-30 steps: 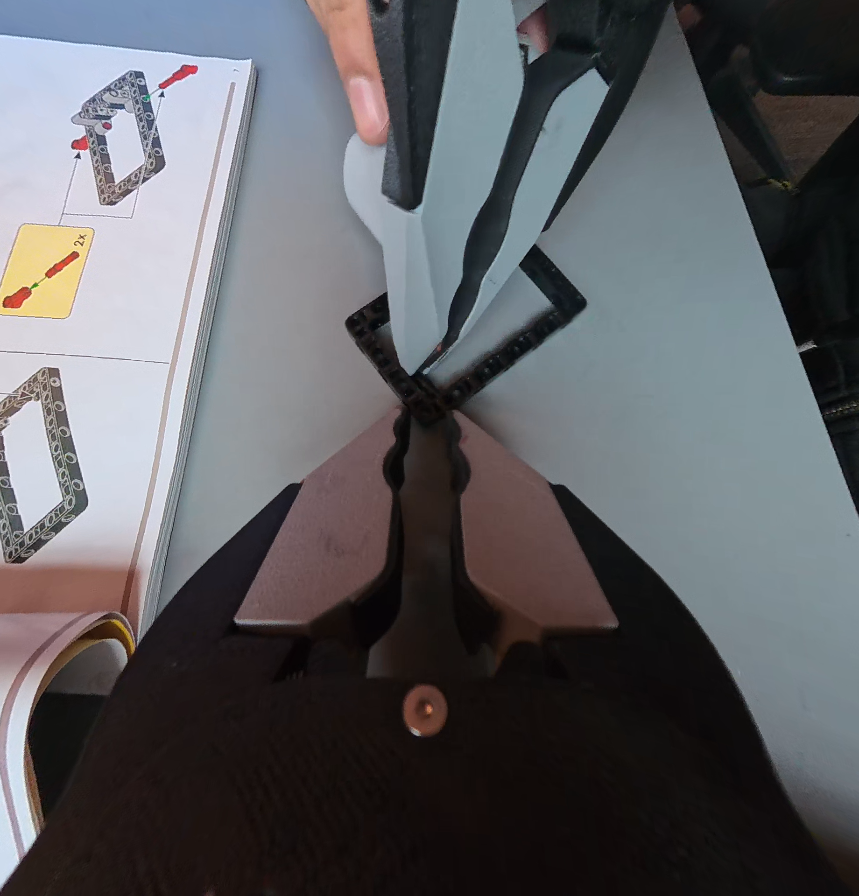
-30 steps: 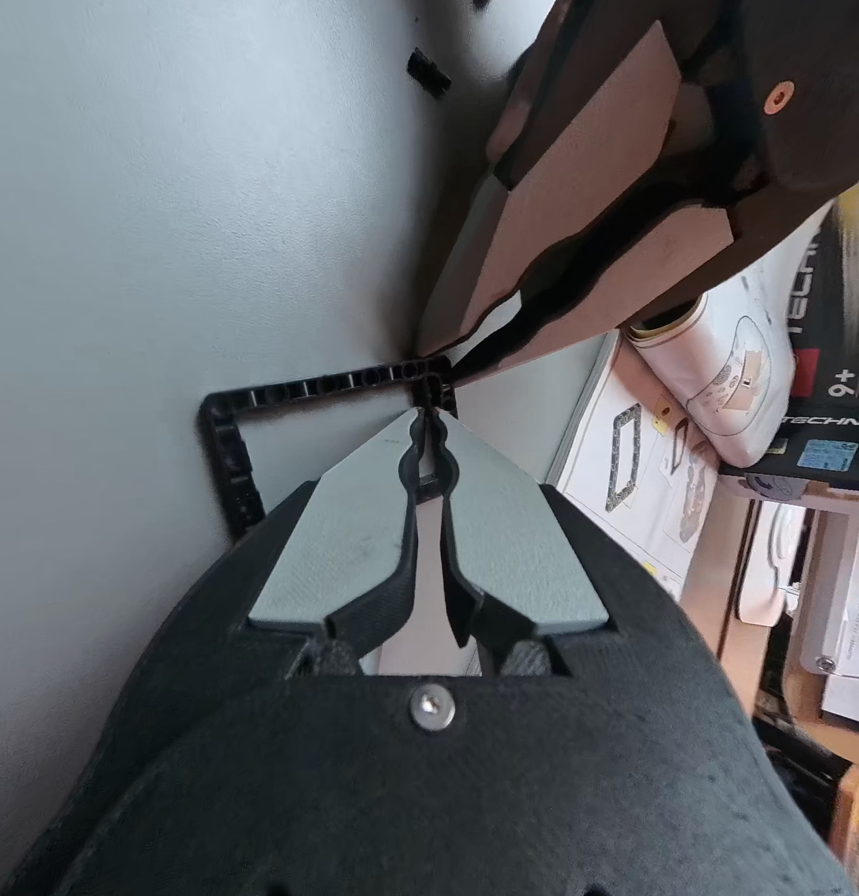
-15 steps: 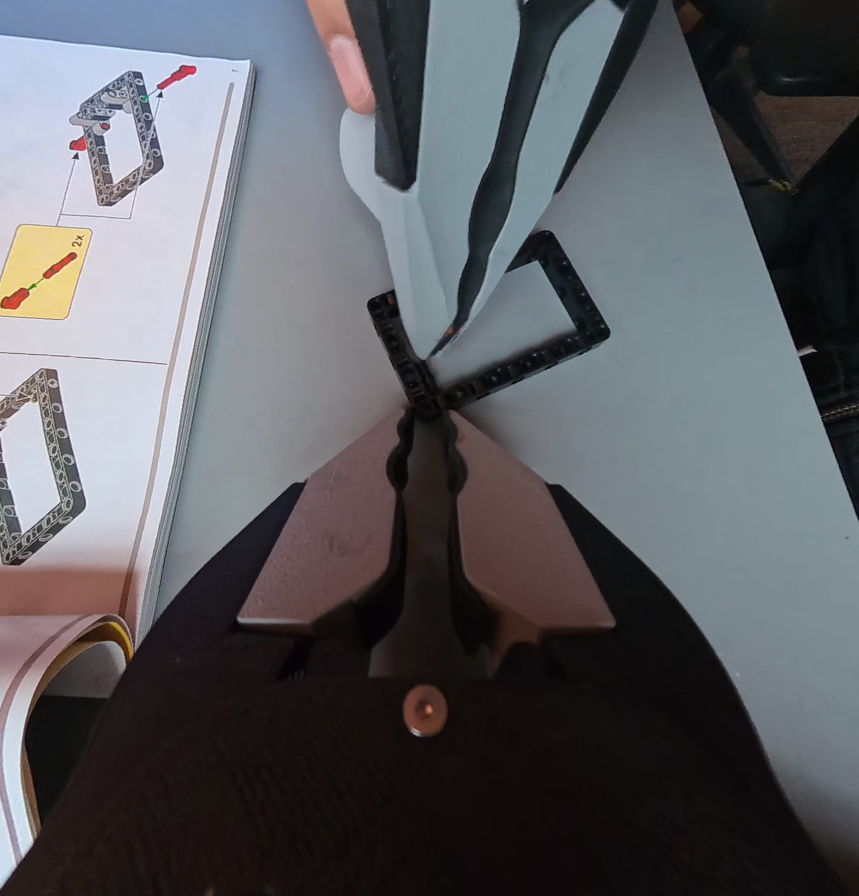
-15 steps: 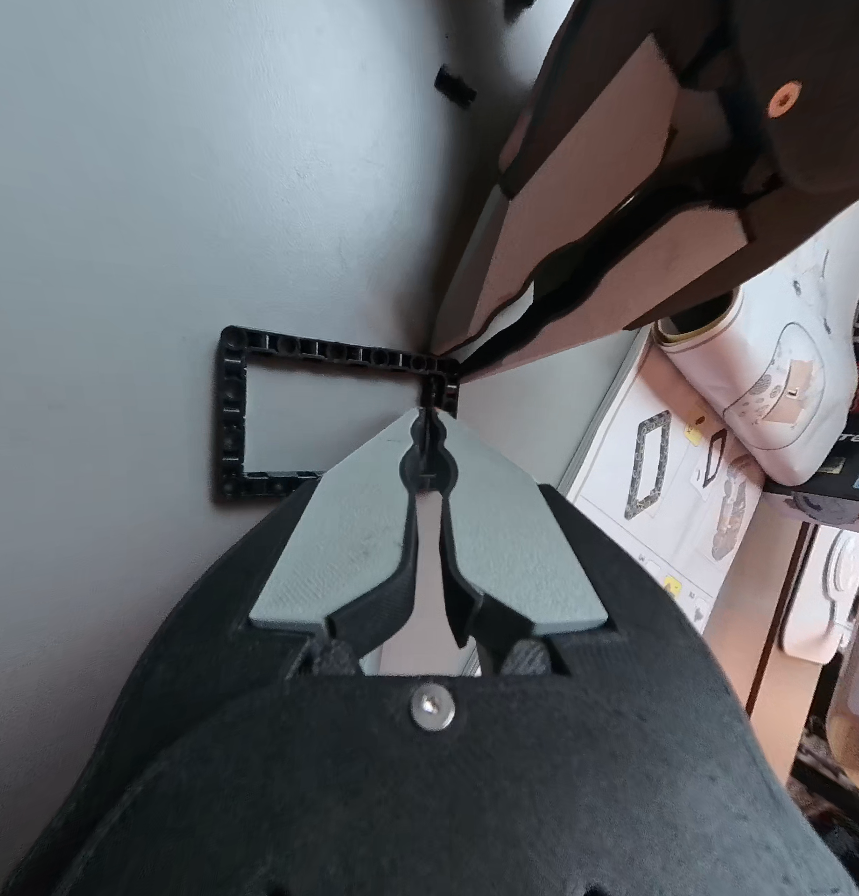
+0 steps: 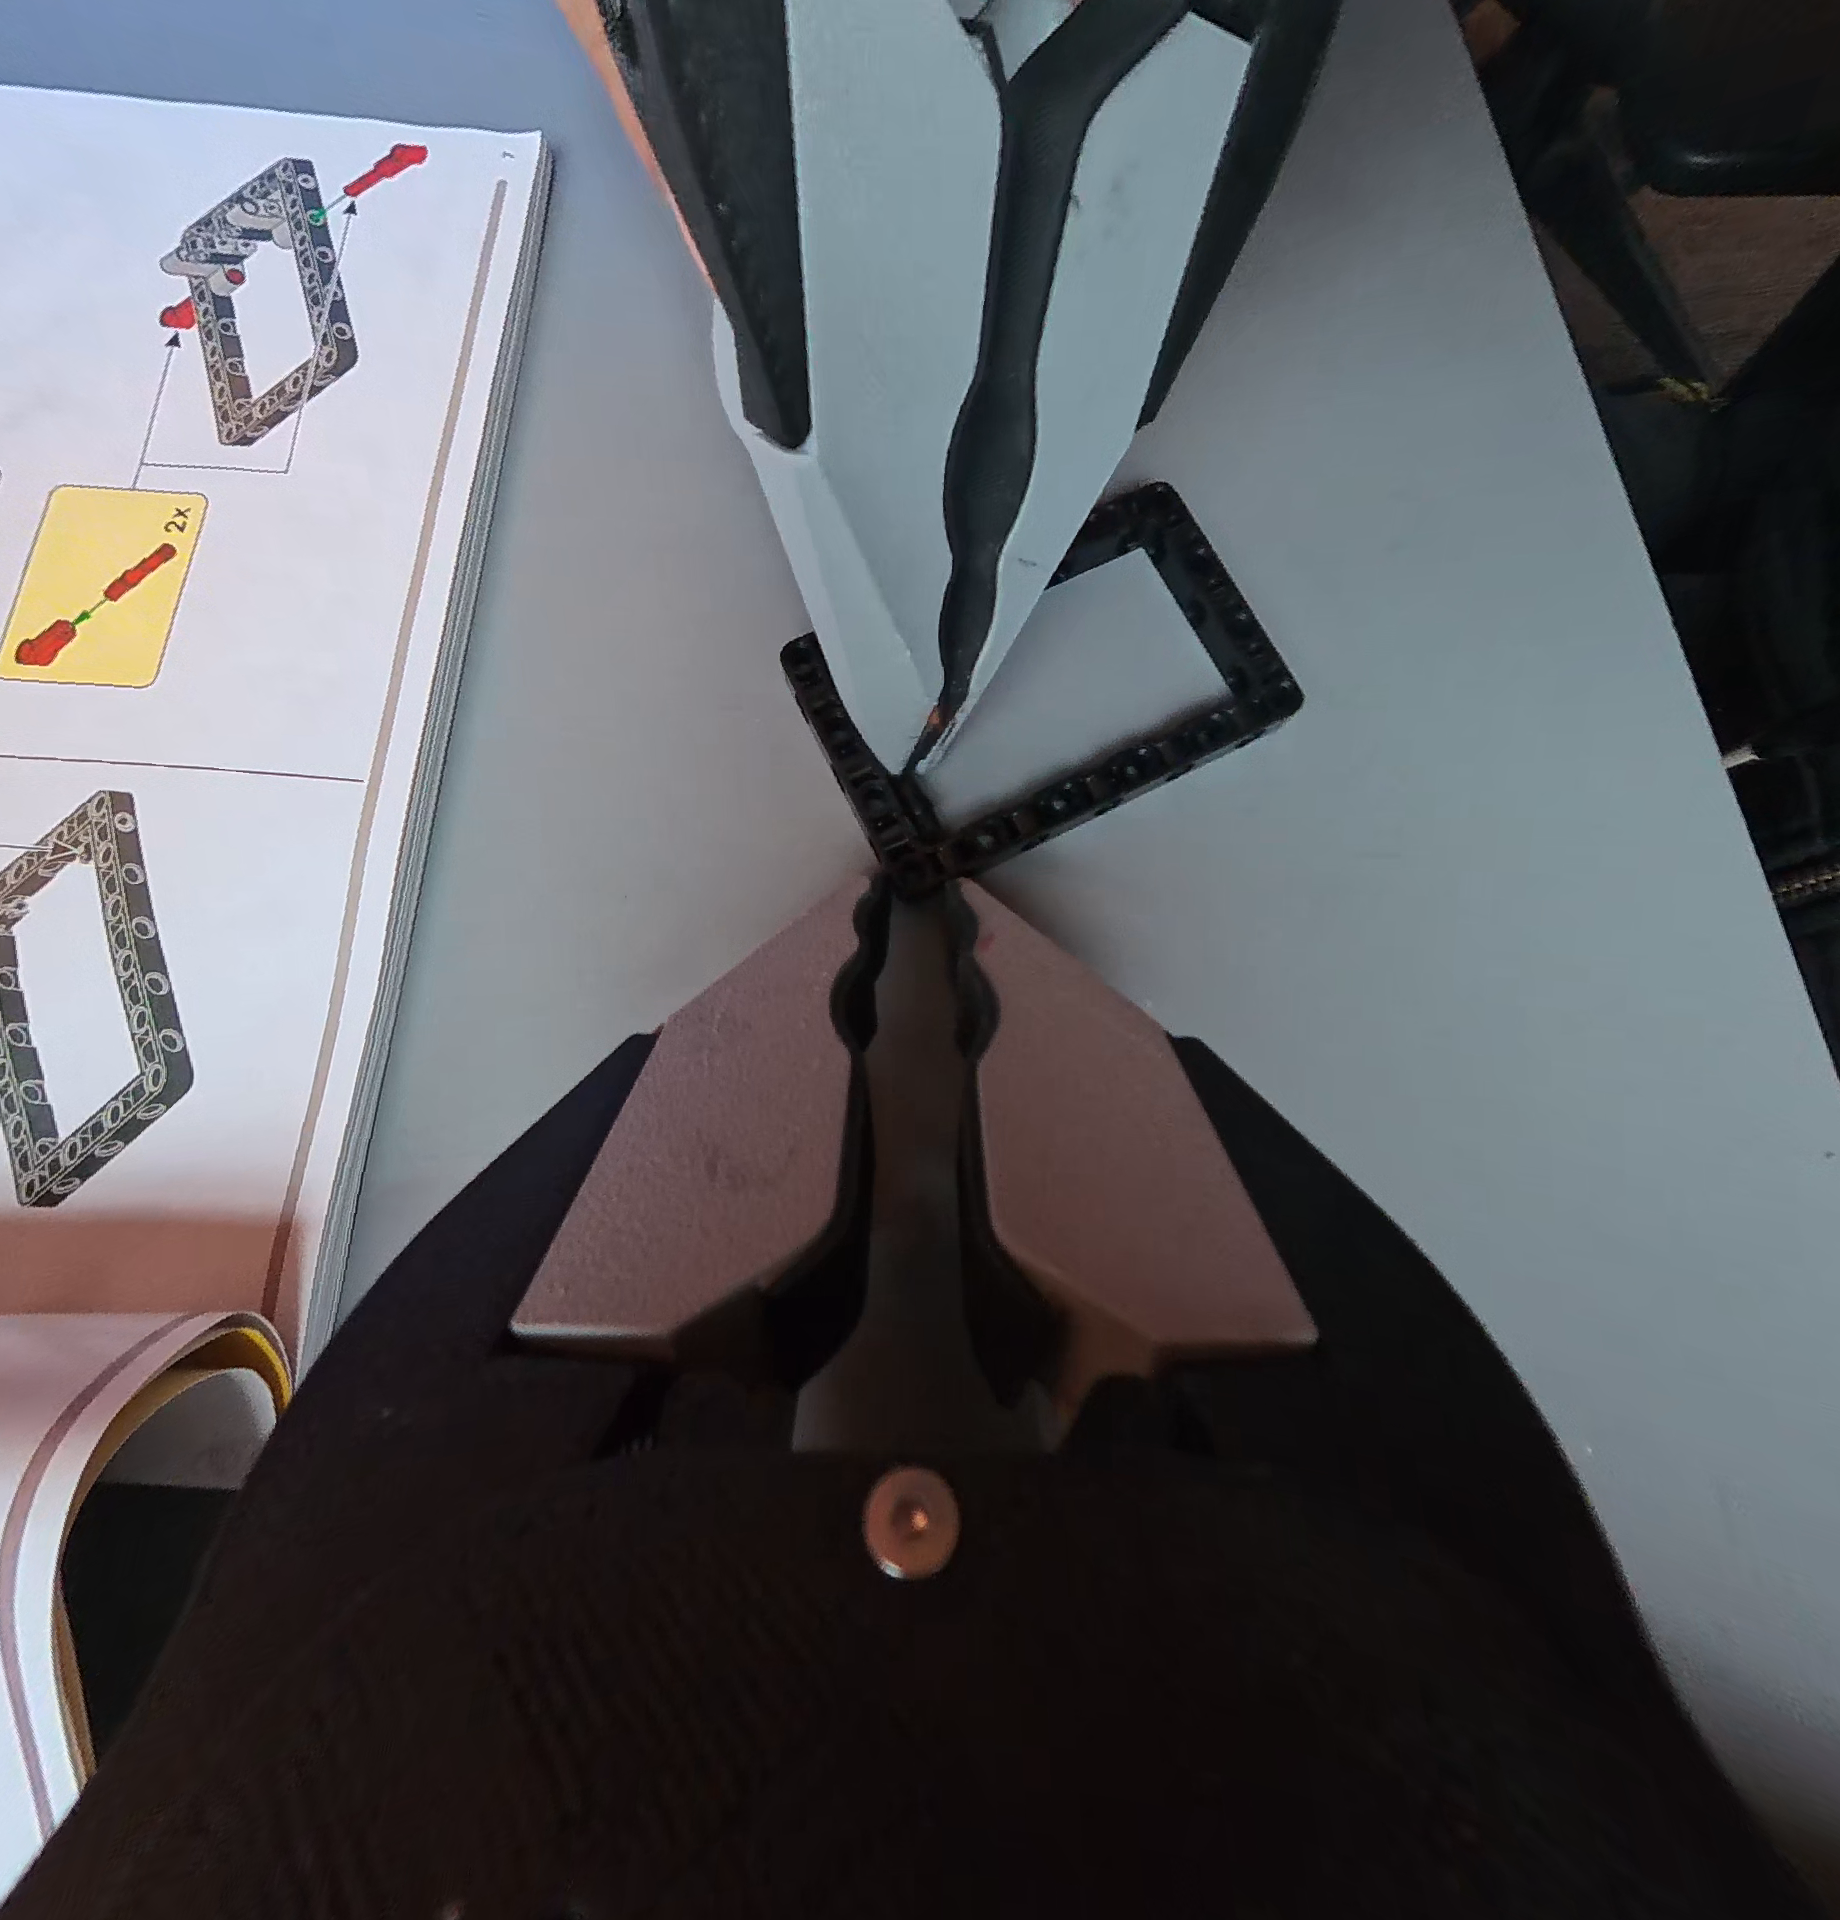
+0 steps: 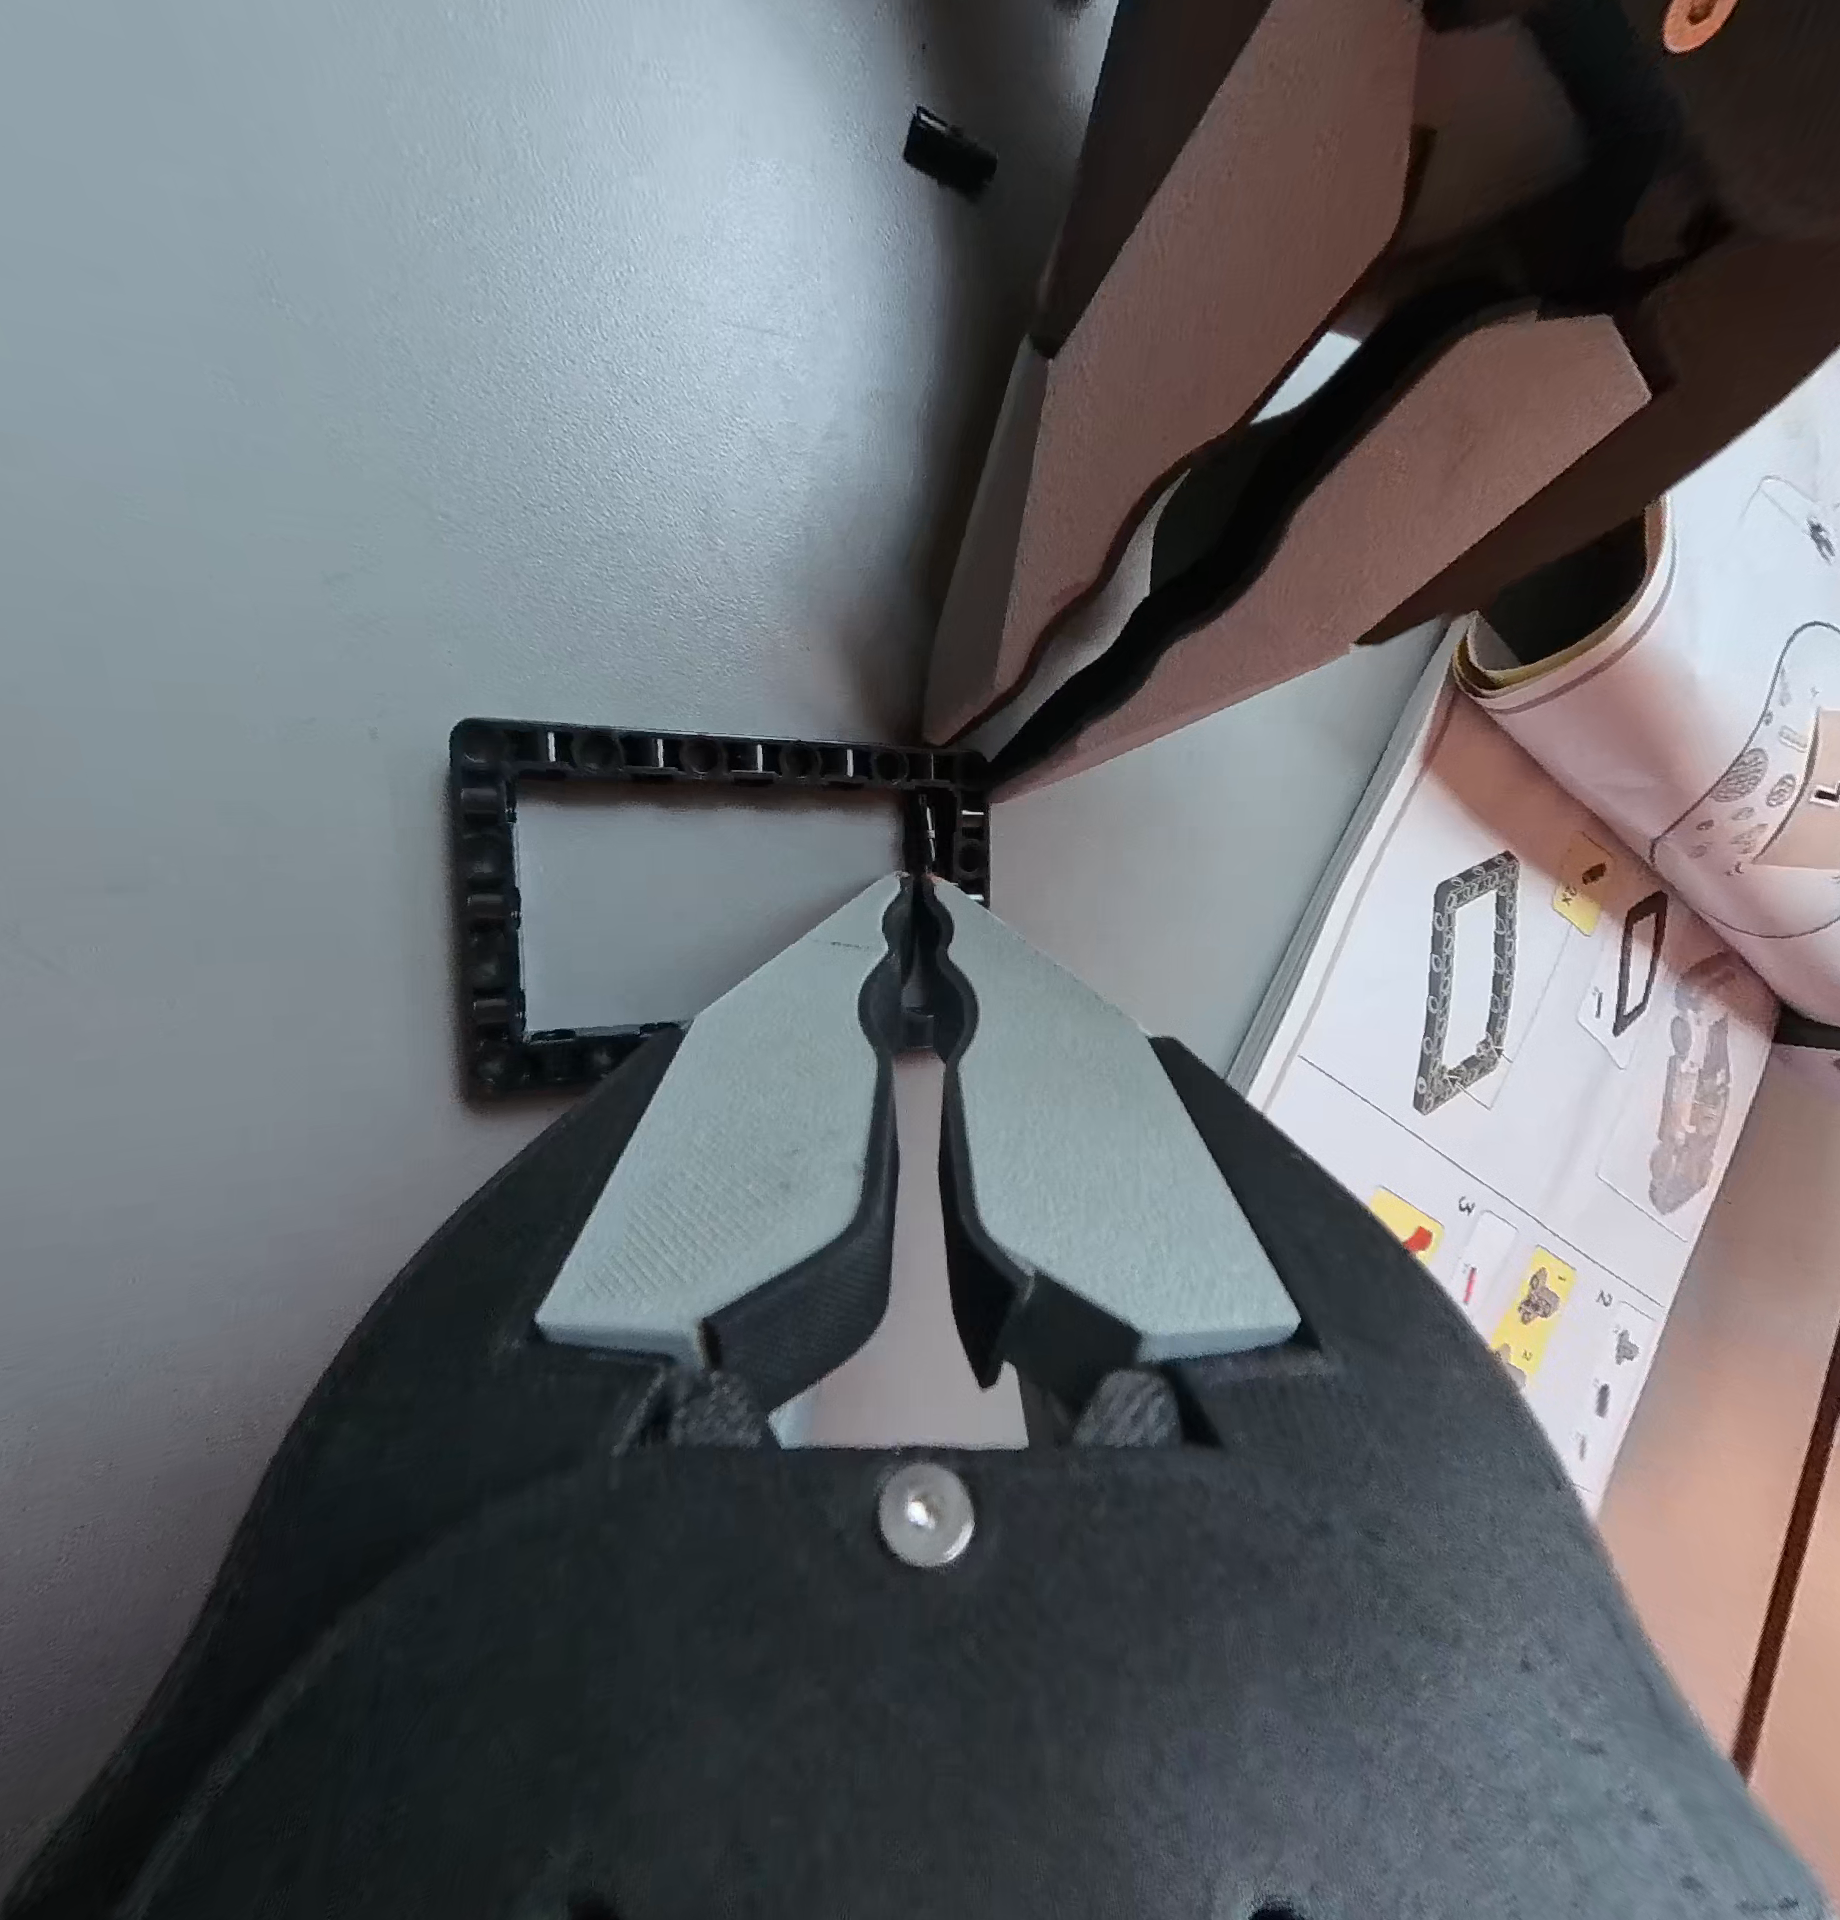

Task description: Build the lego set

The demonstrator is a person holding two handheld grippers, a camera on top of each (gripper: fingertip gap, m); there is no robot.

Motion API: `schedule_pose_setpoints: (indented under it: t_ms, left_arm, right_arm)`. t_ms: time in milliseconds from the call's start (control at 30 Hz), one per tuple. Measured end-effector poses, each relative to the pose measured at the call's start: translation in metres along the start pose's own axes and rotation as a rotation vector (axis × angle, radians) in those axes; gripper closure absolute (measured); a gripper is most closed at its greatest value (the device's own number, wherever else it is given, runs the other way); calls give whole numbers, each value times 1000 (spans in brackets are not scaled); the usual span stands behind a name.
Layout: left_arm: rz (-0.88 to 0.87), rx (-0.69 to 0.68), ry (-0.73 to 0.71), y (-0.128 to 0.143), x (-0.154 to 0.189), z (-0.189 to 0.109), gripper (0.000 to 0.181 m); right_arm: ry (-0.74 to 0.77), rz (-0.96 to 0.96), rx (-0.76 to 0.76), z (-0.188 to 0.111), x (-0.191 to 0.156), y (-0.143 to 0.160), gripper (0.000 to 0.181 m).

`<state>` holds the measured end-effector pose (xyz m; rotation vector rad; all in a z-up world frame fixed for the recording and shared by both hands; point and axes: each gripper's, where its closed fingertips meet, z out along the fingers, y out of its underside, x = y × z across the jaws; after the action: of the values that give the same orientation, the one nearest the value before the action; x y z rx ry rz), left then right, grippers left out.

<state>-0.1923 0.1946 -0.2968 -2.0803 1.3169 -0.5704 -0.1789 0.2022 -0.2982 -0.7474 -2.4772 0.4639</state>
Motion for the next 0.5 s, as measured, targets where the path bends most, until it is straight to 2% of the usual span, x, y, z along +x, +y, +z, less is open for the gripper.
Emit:
schedule_pose_setpoints:
  t_ms: [500]
  left_arm:
    - [-6,1,-7,0,1,0,174]
  right_arm:
    - [-43,117,95,0,-3,-3,181]
